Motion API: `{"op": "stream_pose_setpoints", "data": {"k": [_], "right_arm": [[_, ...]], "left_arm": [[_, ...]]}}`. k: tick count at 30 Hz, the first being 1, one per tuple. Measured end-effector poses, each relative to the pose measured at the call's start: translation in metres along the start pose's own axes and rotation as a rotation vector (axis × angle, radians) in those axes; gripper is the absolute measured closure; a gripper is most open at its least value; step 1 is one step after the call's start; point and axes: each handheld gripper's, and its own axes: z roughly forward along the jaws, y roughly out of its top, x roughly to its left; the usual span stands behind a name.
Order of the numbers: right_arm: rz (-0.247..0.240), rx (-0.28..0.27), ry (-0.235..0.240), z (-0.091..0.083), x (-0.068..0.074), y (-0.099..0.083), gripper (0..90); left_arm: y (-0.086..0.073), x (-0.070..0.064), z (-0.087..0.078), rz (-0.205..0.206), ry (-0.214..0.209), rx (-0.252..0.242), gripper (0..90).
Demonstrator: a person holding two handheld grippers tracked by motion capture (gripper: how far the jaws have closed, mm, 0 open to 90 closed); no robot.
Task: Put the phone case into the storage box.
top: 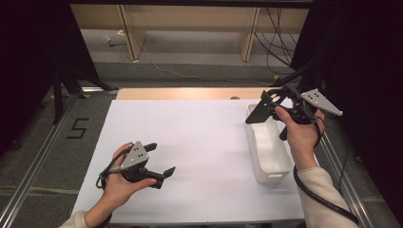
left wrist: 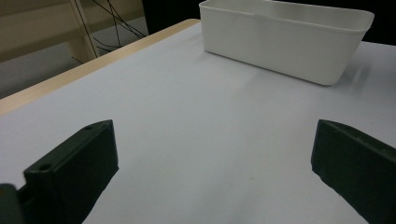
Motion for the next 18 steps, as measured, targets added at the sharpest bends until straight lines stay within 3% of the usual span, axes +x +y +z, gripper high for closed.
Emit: {"op": "stream_pose_setpoints", "data": {"k": [18], "right_arm": [[-0.008, 0.005, -0.027, -0.0009, -0.0065, -0.001, 15.8]], "left_arm": [[0.0, 0.0, 0.0, 0.0, -0.001, -0.001, 0.2]]}}
